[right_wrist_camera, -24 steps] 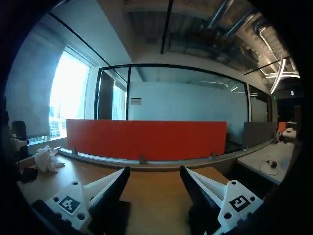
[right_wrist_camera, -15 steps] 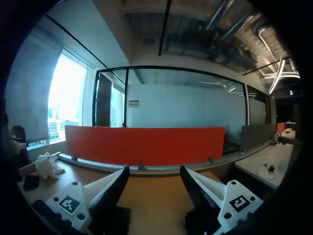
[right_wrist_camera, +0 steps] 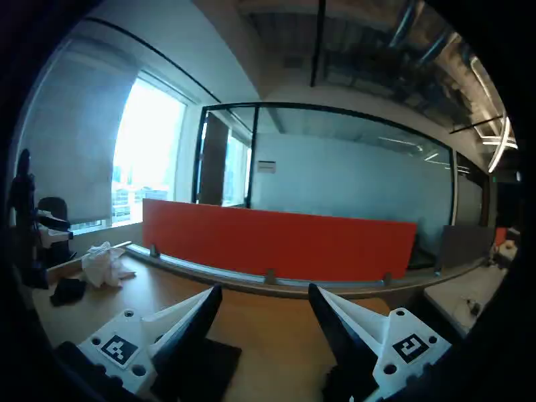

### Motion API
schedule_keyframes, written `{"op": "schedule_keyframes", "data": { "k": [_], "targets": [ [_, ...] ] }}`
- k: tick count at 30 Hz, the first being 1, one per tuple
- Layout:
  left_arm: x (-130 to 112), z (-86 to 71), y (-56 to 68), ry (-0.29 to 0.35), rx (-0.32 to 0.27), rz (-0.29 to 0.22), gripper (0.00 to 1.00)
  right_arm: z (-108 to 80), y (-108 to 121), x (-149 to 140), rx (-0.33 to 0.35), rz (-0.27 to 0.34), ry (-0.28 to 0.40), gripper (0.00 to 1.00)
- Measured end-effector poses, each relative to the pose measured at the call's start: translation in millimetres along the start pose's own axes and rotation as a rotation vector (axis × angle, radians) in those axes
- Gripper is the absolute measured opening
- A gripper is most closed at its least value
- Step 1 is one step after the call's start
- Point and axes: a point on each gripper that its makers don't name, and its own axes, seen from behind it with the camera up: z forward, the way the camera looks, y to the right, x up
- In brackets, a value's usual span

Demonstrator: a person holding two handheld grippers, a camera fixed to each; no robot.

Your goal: Fold towel

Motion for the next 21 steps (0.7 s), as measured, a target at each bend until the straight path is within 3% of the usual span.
{"op": "schedule_keyframes", "data": {
  "k": [6, 14, 21],
  "targets": [
    [6, 2.5, 25.6, -0.013, -0.128, 0.029, 0.96, 4.6, -36, 4, 0.159, -0.059, -0.028, 1.00],
    [-1, 3.4, 41.5, -0.040, -0.203, 0.072, 0.97, 7.0, -61, -6, 0.257, -0.082, -0.080, 1.00],
    [-29, 4.1, 57.7, -0.109, -0.275, 0.105, 0.96, 3.6, -76, -41, 0.311, -0.110, -0.170, 1.00]
  ]
}}
